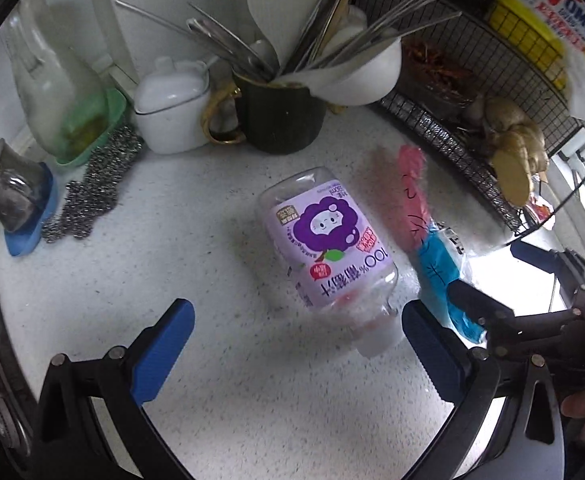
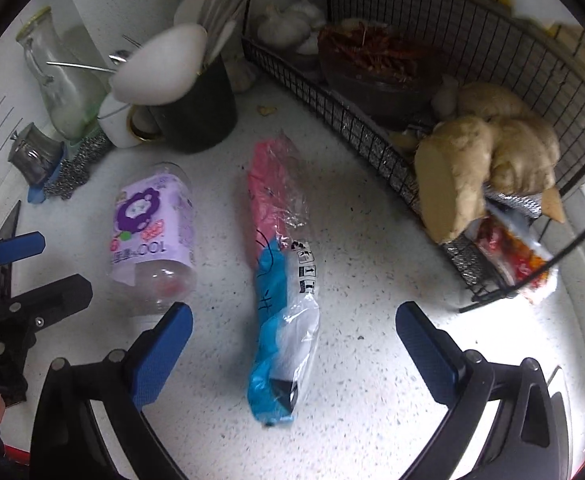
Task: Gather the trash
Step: 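Move both open tools toward the bottle and pink-and-blue wrapper, then grasp the pink-and-blue wrapper with the right tool while the left tool grasps the purple-label bottle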
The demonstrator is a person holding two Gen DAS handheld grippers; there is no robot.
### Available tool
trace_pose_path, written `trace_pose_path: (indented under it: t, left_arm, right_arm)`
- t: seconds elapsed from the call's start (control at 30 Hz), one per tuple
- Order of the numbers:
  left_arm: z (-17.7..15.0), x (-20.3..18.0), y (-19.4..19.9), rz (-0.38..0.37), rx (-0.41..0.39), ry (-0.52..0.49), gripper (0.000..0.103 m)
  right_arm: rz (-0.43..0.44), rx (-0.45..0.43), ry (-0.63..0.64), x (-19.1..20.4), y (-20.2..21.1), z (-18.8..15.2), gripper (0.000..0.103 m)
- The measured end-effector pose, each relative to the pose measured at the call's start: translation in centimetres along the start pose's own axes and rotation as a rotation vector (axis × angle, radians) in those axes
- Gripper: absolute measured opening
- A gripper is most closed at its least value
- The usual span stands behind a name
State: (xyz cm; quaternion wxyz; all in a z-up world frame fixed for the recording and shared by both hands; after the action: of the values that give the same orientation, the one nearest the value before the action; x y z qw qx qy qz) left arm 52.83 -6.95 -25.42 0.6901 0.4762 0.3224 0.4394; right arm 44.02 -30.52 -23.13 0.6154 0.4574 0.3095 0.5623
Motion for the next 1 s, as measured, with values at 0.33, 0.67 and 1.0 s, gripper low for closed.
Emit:
trace_pose_path:
  t: [0.33, 0.67, 1.0]
  left_arm:
    - [0.4, -0.1, -2.9, -0.019, 0.035, 0.014, 0.103]
    - [2.0, -1.3, -4.6, -0.027, 0.042, 0.002, 0.103]
    - [4.2, -2.3, -8.1, 0.006, 0.06, -0.015, 0.103]
  right_arm:
    - [0.017, 0.09, 0.012, -0.4, -3.5, -0.9, 0.059]
    - [-0.024, 0.059, 0.004, -2.1, -1.8, -1.7, 0.012]
    - [-0.044, 0.064, -0.039, -4.2, -0.1, -3.0, 0.011]
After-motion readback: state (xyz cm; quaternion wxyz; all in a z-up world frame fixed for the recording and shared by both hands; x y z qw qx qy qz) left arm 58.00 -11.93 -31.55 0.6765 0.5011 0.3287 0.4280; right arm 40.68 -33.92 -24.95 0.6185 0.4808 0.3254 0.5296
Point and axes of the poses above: each gripper's, at about its wrist camera, not at the fingertips, and y roughly against the way its jaws point, x to its left, z to its top, the point moved 6 cm from there along -y, roughly the way its jaws point, and after that the axes turned 11 degrees about -y, right-handed, at the moved point
